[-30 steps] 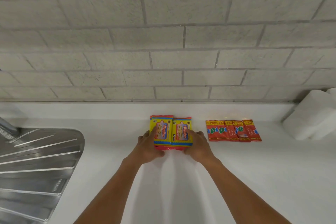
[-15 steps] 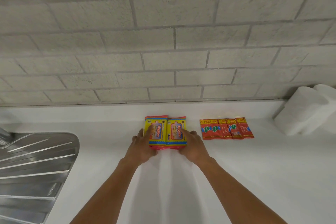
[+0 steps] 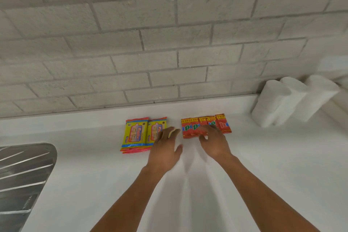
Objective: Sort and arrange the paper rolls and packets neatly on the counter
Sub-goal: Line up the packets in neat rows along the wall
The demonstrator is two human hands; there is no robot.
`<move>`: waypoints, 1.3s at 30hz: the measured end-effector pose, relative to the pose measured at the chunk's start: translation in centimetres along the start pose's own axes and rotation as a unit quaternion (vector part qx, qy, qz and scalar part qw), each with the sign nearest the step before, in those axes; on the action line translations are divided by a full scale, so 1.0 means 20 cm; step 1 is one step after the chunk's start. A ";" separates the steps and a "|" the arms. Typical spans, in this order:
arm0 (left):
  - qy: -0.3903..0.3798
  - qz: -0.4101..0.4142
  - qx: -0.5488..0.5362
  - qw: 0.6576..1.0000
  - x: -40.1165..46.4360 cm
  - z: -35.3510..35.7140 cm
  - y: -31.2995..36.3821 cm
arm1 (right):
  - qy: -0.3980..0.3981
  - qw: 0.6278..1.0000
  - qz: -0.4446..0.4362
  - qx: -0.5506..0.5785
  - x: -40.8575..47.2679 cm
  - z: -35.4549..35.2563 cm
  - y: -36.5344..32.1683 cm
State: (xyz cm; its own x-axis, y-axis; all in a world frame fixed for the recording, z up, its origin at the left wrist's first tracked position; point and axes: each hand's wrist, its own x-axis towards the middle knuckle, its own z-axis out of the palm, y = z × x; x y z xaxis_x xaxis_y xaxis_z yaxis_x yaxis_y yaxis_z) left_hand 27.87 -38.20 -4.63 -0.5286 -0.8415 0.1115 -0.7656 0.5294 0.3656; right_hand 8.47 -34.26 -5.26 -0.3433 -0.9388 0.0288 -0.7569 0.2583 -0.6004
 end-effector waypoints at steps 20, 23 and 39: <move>-0.125 -0.049 0.132 0.982 0.28 0.49 0.36 | -0.148 0.966 -0.060 -0.202 0.14 -0.11 0.49; -0.127 -0.049 0.137 0.981 0.27 0.51 0.36 | -0.147 0.967 -0.053 -0.203 0.14 -0.09 0.49; -0.112 -0.048 0.143 0.982 0.28 0.52 0.32 | -0.140 0.968 -0.053 -0.199 0.11 -0.08 0.45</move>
State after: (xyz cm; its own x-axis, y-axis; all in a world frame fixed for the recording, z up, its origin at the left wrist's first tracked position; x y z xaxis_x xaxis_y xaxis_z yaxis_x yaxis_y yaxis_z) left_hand 16.16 -38.39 -11.19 -0.4914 -0.8613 -0.1294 -0.8709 0.4840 0.0857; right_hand -0.09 -33.69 -9.32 -0.1294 -0.9754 -0.1786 -0.9534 0.1718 -0.2480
